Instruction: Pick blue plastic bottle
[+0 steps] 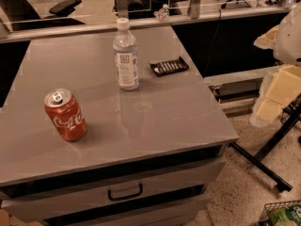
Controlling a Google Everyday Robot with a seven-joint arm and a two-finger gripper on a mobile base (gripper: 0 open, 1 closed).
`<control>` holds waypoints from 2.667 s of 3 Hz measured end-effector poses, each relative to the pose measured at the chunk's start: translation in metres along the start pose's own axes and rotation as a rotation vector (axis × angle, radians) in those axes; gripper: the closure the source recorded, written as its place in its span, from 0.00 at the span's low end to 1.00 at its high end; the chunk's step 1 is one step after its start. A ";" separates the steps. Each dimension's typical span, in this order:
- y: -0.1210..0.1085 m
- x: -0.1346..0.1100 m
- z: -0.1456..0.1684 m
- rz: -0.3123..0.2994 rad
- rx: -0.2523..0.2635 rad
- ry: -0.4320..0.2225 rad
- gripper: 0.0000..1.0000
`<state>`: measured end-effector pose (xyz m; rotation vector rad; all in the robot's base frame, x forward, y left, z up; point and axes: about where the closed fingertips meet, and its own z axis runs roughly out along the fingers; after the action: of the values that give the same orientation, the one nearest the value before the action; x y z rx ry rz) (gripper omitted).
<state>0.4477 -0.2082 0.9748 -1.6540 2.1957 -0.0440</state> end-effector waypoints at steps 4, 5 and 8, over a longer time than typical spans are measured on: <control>-0.041 -0.086 0.049 0.116 0.051 -0.597 0.00; -0.041 -0.087 0.051 0.119 0.053 -0.598 0.00; -0.070 -0.193 0.114 0.200 0.026 -0.896 0.00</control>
Offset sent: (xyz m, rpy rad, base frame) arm 0.0905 0.0688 -0.0132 0.6424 -0.2804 0.0314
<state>0.5931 -0.0264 0.9428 -1.0956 1.6158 0.5988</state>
